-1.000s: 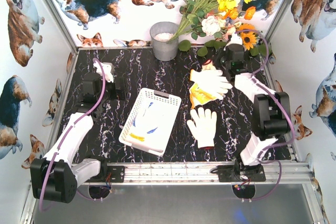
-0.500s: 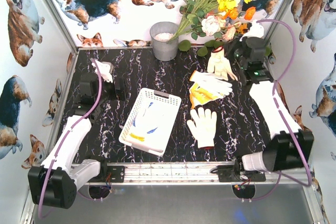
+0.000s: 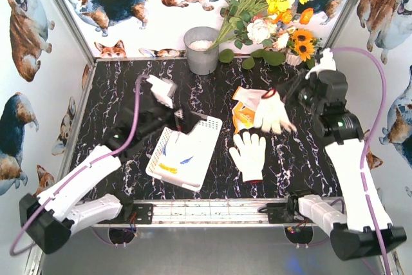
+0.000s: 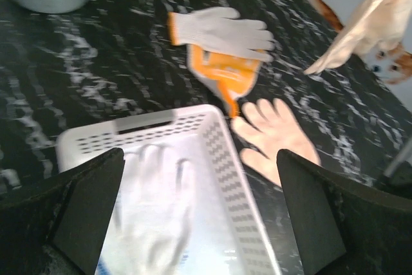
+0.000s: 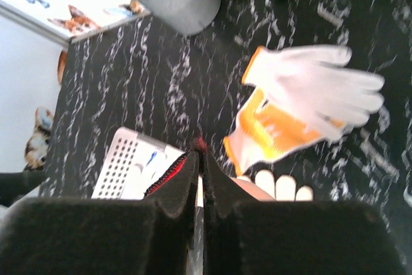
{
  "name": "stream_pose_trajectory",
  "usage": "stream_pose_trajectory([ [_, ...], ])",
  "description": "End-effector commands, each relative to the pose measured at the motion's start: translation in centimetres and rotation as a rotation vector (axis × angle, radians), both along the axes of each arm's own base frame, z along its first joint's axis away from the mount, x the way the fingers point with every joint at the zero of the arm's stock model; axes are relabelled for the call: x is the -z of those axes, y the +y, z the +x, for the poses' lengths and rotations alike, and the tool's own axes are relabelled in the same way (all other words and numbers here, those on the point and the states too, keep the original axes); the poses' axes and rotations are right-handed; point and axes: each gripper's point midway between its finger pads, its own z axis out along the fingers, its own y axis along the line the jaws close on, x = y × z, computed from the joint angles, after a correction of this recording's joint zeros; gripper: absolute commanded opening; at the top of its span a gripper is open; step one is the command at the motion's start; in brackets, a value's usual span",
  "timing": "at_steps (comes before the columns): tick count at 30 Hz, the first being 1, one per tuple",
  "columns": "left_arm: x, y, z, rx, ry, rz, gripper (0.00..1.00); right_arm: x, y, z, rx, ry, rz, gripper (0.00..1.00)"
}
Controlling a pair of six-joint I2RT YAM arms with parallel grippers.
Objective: Put the gloves into the storage basket
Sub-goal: Place the glove on the glove.
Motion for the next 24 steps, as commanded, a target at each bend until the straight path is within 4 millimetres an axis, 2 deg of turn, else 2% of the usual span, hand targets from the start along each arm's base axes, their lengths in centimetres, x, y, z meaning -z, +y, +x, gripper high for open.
stream_pose_trajectory([
  [1,-2.7,-4.5,-0.9,0.029,-0.022,-0.122,0.97,2.6,1.8,-3.7,-0.054,0.137,0.099,0.00],
  [5,-4.1,-9.4,-2.5,0.126,-0.039,-0.155,0.97,3.8,3.0,-5.3,-0.082,0.176,0.169,0.00],
  [10,-4.5,-14.5,-4.1,0.242,-0.053,-0.133,0.97,4.2,4.3,-6.5,-0.121,0.209,0.239,0.00],
  [12,-4.3,-16.0,-4.6,0.284,-0.066,-0.106,0.97,4.2,4.6,-6.7,-0.130,0.216,0.244,0.00],
  [16,-3.2,-17.6,-4.8,0.337,-0.062,-0.053,0.97,4.0,4.7,-7.0,-0.142,0.217,0.250,0.00],
  [17,-3.1,-17.9,-4.8,0.349,-0.061,-0.048,0.95,4.0,4.8,-7.0,-0.146,0.218,0.251,0.00],
  [19,-2.7,-18.6,-5.0,0.382,-0.056,-0.035,0.81,4.0,4.9,-7.0,-0.152,0.222,0.255,0.00],
  [21,-2.2,-19.1,-4.9,0.395,-0.048,-0.002,0.71,4.1,5.1,-7.0,-0.158,0.224,0.262,0.00],
  [24,-1.3,-19.6,-4.6,0.399,-0.028,0.038,0.64,4.1,5.3,-7.0,-0.165,0.223,0.271,0.00],
])
